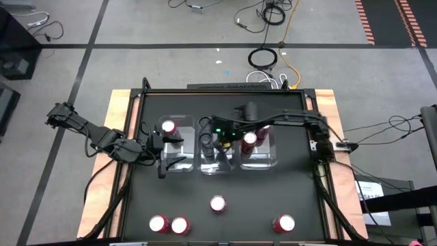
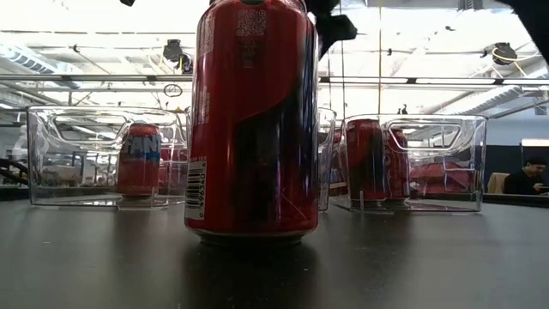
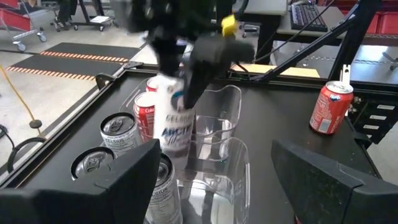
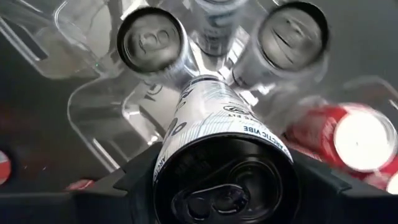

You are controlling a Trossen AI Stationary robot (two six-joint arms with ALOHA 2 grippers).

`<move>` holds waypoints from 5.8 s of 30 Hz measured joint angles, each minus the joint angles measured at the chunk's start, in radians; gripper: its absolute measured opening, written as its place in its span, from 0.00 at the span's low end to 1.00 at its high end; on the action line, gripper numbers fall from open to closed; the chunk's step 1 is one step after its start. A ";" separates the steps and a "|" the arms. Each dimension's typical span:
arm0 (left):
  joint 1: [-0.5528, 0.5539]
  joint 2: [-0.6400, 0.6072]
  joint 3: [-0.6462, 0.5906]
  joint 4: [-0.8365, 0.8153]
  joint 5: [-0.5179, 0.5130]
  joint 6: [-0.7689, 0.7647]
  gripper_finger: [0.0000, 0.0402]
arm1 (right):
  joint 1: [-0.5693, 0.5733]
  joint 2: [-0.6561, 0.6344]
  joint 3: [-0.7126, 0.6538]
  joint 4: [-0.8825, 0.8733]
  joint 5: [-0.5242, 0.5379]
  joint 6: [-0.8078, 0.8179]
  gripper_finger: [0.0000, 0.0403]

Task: Sort soda cans
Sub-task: Put the white soda can into the middle transparent bin, then put the red soda can into the right transparent bin

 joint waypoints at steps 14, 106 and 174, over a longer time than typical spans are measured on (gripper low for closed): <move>0.000 0.000 0.000 0.000 0.000 -0.001 0.79 | -0.037 0.191 0.044 -0.046 0.010 -0.004 0.61; 0.000 0.000 0.000 0.005 0.003 -0.010 0.79 | 0.982 -0.315 -0.580 0.082 0.052 1.520 0.78; 0.000 0.000 0.000 0.003 0.003 -0.006 0.79 | 0.431 -0.192 -0.573 0.833 0.100 0.402 0.98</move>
